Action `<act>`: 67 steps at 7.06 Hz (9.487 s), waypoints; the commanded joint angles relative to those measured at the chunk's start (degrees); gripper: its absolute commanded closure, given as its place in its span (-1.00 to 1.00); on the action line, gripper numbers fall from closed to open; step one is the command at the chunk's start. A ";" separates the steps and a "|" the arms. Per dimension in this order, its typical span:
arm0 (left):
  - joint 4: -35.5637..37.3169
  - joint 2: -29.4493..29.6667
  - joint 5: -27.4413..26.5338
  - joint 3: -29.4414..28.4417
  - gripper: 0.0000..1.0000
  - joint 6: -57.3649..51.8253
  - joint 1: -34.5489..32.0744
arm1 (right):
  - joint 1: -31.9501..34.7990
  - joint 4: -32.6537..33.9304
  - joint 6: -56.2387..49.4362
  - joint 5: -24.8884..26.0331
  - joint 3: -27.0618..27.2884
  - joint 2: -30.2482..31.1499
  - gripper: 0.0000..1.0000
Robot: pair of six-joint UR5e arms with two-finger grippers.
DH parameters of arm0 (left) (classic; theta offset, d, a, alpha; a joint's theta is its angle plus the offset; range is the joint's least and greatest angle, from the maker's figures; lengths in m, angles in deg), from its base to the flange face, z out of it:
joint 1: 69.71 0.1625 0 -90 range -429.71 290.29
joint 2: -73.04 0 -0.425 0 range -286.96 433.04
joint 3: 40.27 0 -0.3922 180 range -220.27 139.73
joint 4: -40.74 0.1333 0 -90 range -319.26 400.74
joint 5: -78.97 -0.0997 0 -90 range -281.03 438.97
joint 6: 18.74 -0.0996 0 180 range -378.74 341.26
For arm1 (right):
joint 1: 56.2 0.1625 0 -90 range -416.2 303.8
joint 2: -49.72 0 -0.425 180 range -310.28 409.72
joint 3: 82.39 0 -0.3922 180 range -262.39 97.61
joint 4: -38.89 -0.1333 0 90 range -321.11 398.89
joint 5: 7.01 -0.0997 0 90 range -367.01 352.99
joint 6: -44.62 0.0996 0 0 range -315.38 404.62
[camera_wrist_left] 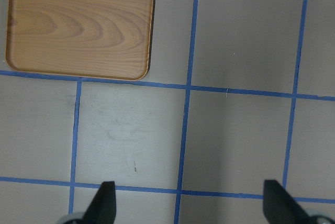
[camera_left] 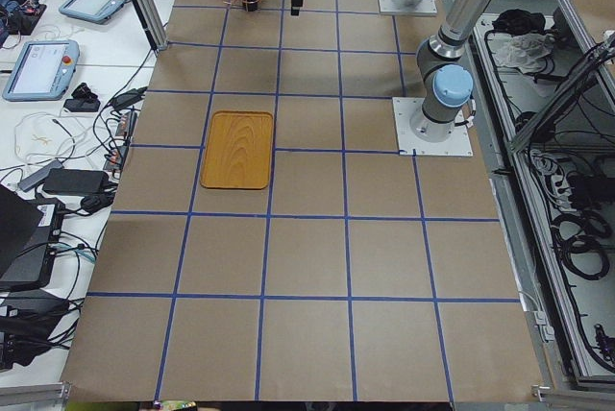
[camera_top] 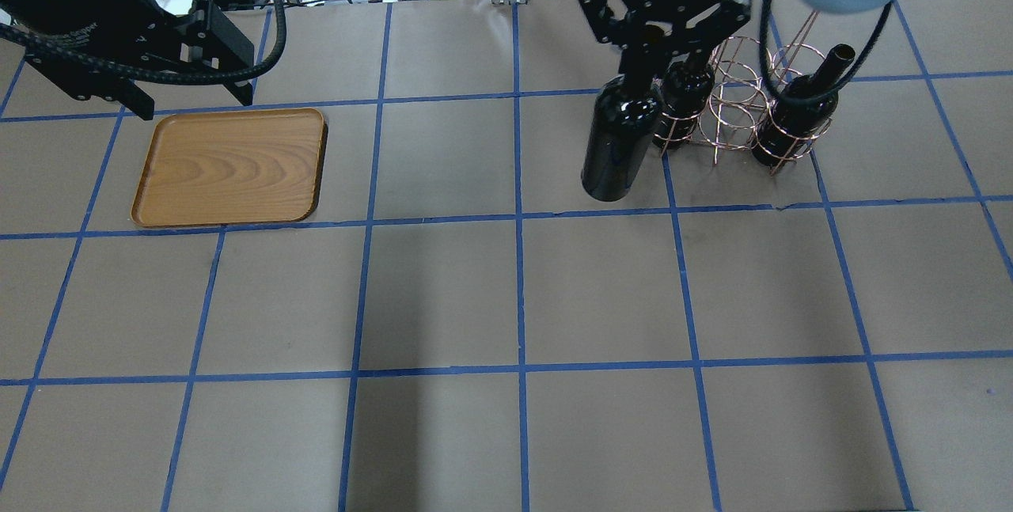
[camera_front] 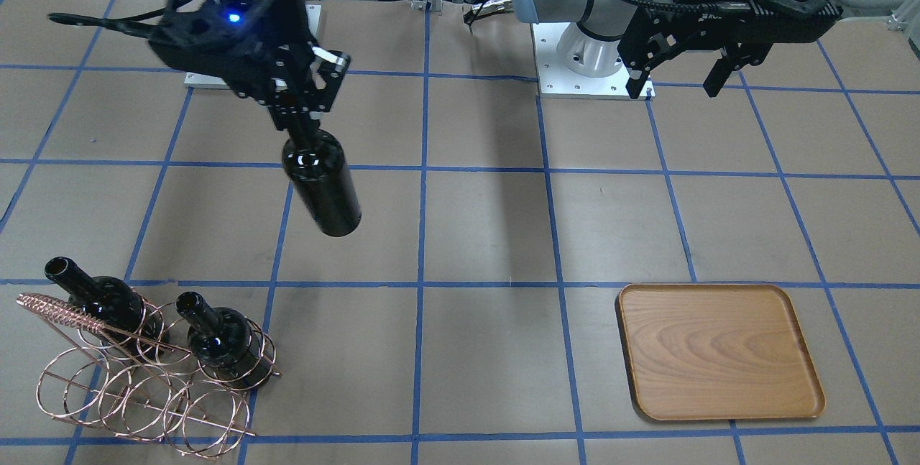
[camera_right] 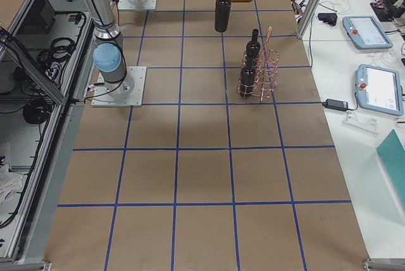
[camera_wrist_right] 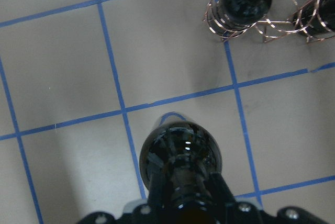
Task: Take wine from basket and place on tray
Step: 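Carry the bottle with the right gripper toward the tray and set it down, then release the bottle and raise the right gripper while the left gripper approaches, then lower the left gripper over the standing bottle's neck, then close the left gripper on the bottle neck and lift it, then carry the bottle with the left gripper and lay it on the wooden tray, then open the left gripper and release the bottle on the tray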
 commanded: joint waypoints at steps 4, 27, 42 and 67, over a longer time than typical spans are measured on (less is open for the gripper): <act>-0.01 -0.15 -0.14 0.12 -1.00 -0.58 0.03 | 17.40 10.56 15.92 2.63 4.35 -8.77 0.77; 9.01 13.21 -0.22 5.03 -1.00 11.55 -21.33 | -10.72 -1.49 -25.45 0.79 11.47 10.74 -1.00; 12.30 15.67 1.87 8.47 -0.12 12.07 -21.41 | -14.41 -1.40 -25.54 1.50 11.65 11.18 -1.00; 19.86 21.73 0.04 -0.40 -1.00 -27.30 18.14 | -14.23 -1.40 -25.54 1.58 12.09 11.36 -1.00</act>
